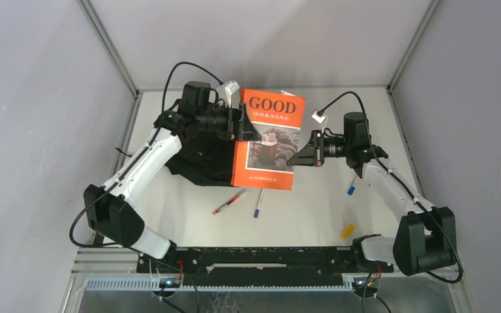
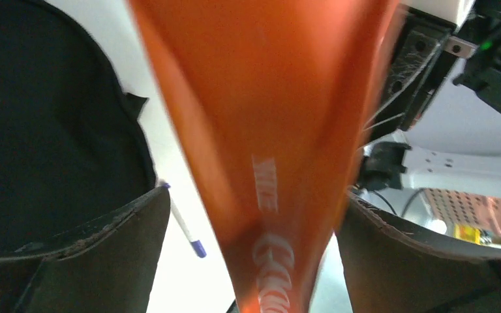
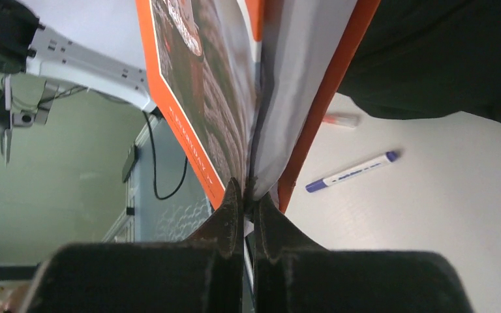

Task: Pack the student bag
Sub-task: Pick up the book from the center of the board.

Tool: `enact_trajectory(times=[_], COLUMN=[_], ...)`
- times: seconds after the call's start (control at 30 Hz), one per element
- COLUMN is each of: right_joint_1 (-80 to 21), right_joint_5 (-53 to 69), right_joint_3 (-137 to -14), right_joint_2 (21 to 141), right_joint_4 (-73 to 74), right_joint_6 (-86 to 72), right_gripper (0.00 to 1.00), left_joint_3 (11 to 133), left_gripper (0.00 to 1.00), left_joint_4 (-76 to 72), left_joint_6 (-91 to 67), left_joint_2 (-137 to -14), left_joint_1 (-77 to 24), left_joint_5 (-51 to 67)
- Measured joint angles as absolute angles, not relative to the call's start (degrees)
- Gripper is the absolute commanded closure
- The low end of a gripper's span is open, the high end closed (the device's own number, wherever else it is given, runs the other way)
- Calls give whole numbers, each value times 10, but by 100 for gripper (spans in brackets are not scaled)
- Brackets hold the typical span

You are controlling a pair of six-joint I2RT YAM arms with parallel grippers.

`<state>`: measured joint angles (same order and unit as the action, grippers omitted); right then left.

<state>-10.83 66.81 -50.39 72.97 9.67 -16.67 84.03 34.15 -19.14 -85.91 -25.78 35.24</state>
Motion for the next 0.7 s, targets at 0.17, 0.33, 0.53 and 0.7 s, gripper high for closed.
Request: enact_trajectory(times=[0.17,0.33,0.53,0.7], right_joint_1=[-125,-127,-108,-100], right_joint_5=[689,664,552,431], right_joint_3=[-504,-504,-502,-385], right_joint_2=[733,753,734,598], right_joint_4=[101,109,106,-5], right_joint_6=[-153,-157,-226,-379], right_gripper=[100,27,1,0], left_joint_3=[804,788,783,720], left_gripper=[53,90,93,92], left_joint_4=[284,241,231,169], left_joint_6=[-240,-284,-313,-373], left_joint_2=[-861,-861,-847,-769], left_joint_1=[-256,-257,-229,-196], left_joint_5=[435,469,418,306])
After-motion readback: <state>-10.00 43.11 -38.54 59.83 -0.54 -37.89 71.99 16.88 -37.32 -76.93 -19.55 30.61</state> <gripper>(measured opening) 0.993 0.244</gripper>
